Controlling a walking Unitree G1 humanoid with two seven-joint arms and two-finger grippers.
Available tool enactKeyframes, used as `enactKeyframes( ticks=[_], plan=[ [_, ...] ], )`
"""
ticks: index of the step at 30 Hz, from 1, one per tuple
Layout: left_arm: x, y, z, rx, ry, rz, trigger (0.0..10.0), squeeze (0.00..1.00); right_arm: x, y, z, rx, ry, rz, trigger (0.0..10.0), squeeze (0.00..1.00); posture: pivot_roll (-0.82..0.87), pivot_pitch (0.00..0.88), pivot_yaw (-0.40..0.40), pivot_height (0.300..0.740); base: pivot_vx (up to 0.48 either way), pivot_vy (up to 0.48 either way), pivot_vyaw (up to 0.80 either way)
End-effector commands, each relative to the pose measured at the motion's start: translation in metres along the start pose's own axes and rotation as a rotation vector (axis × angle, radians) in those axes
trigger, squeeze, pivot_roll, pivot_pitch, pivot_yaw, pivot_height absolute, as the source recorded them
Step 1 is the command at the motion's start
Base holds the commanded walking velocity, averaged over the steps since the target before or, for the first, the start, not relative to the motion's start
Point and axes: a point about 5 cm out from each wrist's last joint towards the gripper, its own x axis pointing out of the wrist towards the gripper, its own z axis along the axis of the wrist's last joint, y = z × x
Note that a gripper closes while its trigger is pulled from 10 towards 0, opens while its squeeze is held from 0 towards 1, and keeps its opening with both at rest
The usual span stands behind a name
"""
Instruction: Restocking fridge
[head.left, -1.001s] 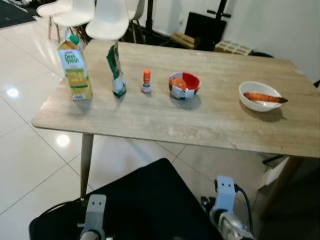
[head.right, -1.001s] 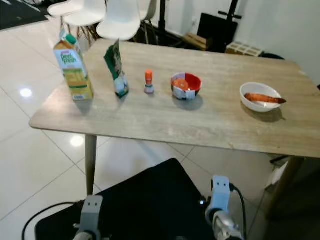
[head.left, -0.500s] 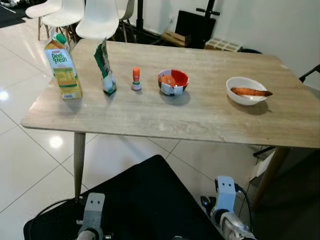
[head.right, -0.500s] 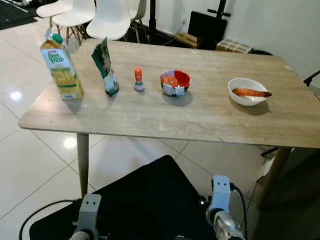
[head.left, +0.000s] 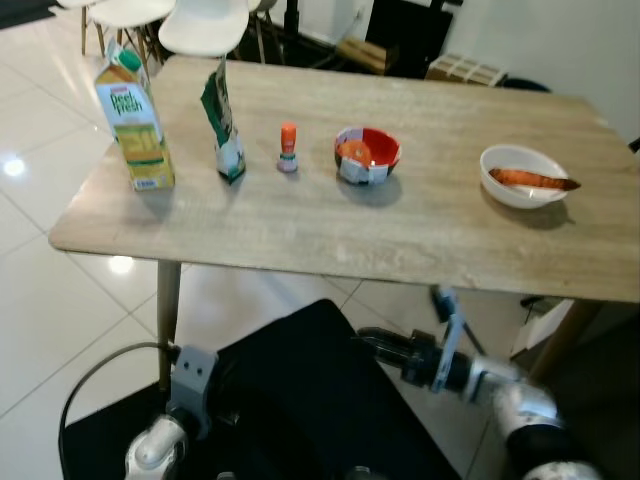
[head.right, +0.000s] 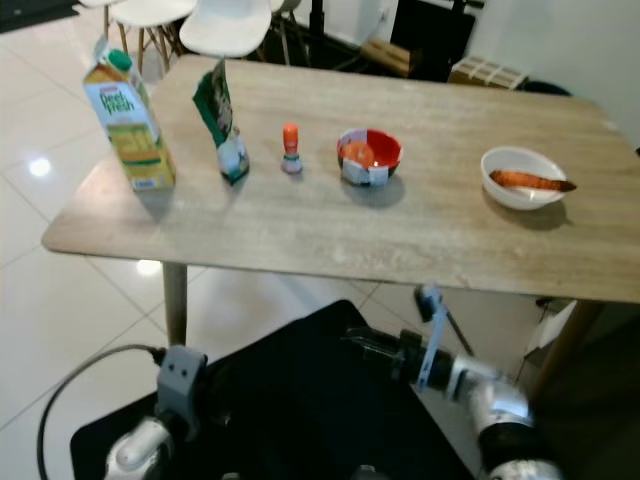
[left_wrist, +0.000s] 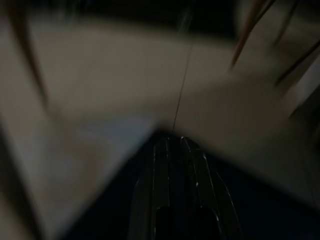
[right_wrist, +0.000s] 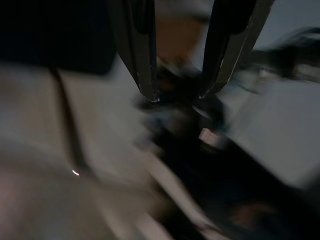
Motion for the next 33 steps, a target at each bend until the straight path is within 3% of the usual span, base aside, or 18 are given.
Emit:
enactKeyframes(
  ticks=[1,4,6,8,9,11,16,17,18,19,20,21,25,27,28,30,31,33],
  plan=[
    [0.001,-0.014,0.009,0.002,-0.02,-0.066,10.0,0.0,0.007,0.011,0.014,0.022,-0.06,0.09,10.0,0.0,-0.08,0.108,-0.09,0.74,0.0,0.0,0.0],
    [0.013,-0.023,0.04,0.087,-0.139,-0.101,10.0,0.0,0.028,0.029,0.055,-0.072,-0.147,0.228,10.0,0.0,-0.08,0.105,-0.095,0.74,0.0,0.0,0.0],
    [0.014,-0.023,0.045,0.107,-0.162,-0.093,10.0,0.0,0.032,0.031,0.061,-0.088,-0.162,0.25,10.0,0.0,-0.08,0.105,-0.095,0.74,0.0,0.0,0.0],
    [0.026,-0.021,0.074,0.127,-0.263,-0.045,10.0,0.0,0.057,0.022,0.081,-0.265,-0.186,0.134,10.0,0.0,-0.08,0.101,-0.102,0.74,0.0,0.0,0.0],
    [0.026,-0.021,0.074,0.127,-0.263,-0.045,10.0,0.0,0.057,0.022,0.081,-0.265,-0.186,0.134,10.0,0.0,-0.08,0.101,-0.102,0.74,0.0,0.0,0.0],
    [0.033,-0.014,0.098,0.141,-0.34,0.027,10.0,0.0,0.077,0.006,0.086,-0.386,-0.119,-0.046,10.0,0.0,-0.08,0.104,-0.106,0.74,0.0,0.0,0.0],
    [0.045,0.005,0.127,0.189,-0.365,0.135,10.0,0.0,0.093,-0.019,0.089,-0.409,-0.056,-0.266,10.0,0.0,-0.07,0.117,-0.121,0.74,0.0,0.0,0.0],
    [0.047,0.009,0.132,0.21,-0.357,0.148,10.0,0.0,0.095,-0.023,0.091,-0.414,-0.049,-0.303,10.0,0.21,-0.07,0.117,-0.121,0.74,0.0,0.0,0.0],
    [0.05,0.014,0.14,0.227,-0.353,0.173,10.0,0.0,0.101,-0.026,0.096,-0.429,-0.053,-0.339,10.0,0.67,-0.06,0.124,-0.128,0.74,0.0,0.0,0.0],
    [0.05,0.014,0.14,0.227,-0.353,0.173,10.0,0.0,0.101,-0.026,0.096,-0.429,-0.053,-0.339,10.0,0.67,-0.06,0.124,-0.128,0.74,0.0,0.0,0.0],
    [0.053,0.019,0.147,0.245,-0.355,0.198,10.0,0.0,0.106,-0.028,0.101,-0.437,-0.059,-0.36,10.0,0.95,-0.06,0.127,-0.132,0.74,0.0,0.0,0.0],
    [0.055,0.024,0.153,0.25,-0.352,0.229,10.0,0.0,0.11,-0.029,0.106,-0.442,-0.069,-0.387,10.0,1.0,-0.05,0.137,-0.14,0.74,0.0,0.0,0.0],
    [0.057,0.03,0.161,0.259,-0.345,0.267,10.0,0.0,0.114,-0.031,0.11,-0.452,-0.075,-0.432,10.0,1.0,-0.05,0.14,-0.146,0.74,0.0,0.0,0.0],
    [0.056,0.033,0.16,0.203,-0.339,0.317,10.0,0.0,0.109,-0.037,0.119,-0.46,-0.167,-0.584,10.0,0.99,-0.04,0.144,-0.153,0.74,0.0,0.0,0.0],
    [0.056,0.033,0.16,0.203,-0.339,0.317,10.0,0.0,0.109,-0.037,0.119,-0.46,-0.167,-0.584,10.0,0.99,-0.04,0.144,-0.153,0.74,0.0,0.0,0.0],
    [0.053,0.034,0.158,0.164,-0.34,0.347,10.0,0.0,0.099,-0.041,0.126,-0.435,-0.287,-0.688,10.0,0.27,-0.04,0.143,-0.15,0.74,0.0,0.0,0.0],
    [0.05,0.035,0.156,0.176,-0.33,0.363,10.0,0.0,0.089,-0.043,0.13,-0.418,-0.38,-0.743,10.0,0.0,-0.04,0.142,-0.148,0.74,0.0,0.0,0.0],
    [0.049,0.036,0.155,0.19,-0.311,0.374,10.0,0.0,0.08,-0.045,0.132,-0.387,-0.462,-0.782,10.0,0.0,-0.04,0.142,-0.148,0.74,0.0,0.0,0.0]
  ],
)
